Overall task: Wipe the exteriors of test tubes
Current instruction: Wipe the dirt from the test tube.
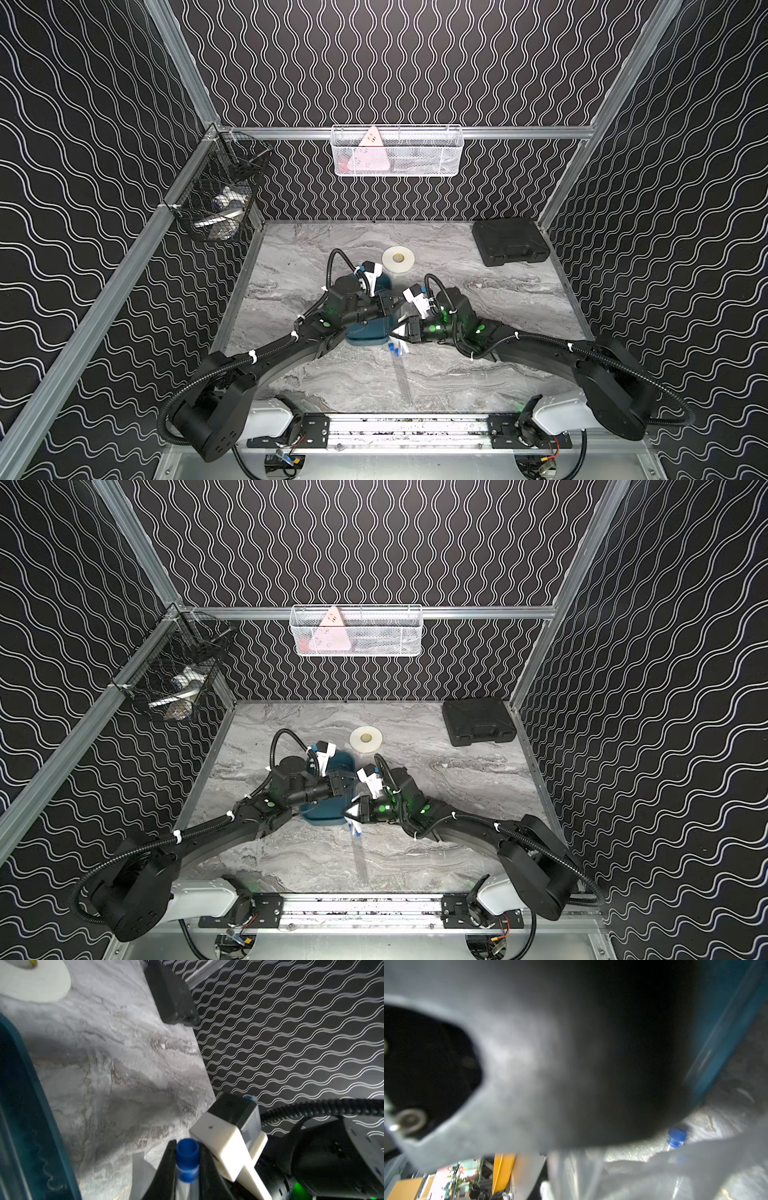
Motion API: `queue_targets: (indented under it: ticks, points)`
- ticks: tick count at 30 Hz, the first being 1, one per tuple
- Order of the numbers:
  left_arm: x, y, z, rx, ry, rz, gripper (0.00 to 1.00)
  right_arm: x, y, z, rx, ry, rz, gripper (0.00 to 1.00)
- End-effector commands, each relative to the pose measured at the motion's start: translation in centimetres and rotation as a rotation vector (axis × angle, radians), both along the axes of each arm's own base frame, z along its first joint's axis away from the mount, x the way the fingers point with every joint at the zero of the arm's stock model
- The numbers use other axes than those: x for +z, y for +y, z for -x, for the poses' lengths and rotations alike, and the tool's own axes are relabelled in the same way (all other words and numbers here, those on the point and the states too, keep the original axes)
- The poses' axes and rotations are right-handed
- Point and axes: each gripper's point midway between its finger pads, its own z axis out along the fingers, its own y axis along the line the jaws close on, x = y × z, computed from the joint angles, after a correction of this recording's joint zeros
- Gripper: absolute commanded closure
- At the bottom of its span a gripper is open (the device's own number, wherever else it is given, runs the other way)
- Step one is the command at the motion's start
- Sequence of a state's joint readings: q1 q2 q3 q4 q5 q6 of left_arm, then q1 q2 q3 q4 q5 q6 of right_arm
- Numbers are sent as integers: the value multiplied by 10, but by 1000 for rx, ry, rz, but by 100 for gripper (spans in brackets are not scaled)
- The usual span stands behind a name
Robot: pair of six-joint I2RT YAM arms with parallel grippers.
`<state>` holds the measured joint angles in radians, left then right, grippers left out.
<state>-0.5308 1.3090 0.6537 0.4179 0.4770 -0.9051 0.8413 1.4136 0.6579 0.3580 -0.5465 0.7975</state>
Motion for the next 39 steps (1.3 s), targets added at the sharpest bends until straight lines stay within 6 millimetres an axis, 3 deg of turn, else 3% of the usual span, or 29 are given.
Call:
queue_targets:
  ticks: [1, 6, 13, 16, 21, 31, 39]
  points:
    - [19, 2, -14, 45, -70, 32, 84, 7, 3, 16, 38, -8, -46, 82]
    - [14, 3, -12, 43, -58, 30, 84, 23, 2, 0, 30, -85, -3, 82]
    - [12, 6, -8, 52, -51, 35, 84, 51, -1, -54, -7, -116, -20, 82]
    - [14, 7, -8, 53, -60, 26, 84, 55, -3, -61, -9, -126, -14, 82]
    - [14, 7, -10, 55, -61, 27, 84, 50, -5, -53, -2, -100, -7, 82]
    - [13, 9, -18, 71, -60, 30, 84, 19, 4, 5, 8, -23, 7, 82]
    - [10, 28, -39, 105, -63, -7, 84, 5, -7, 24, -18, 10, 28, 82]
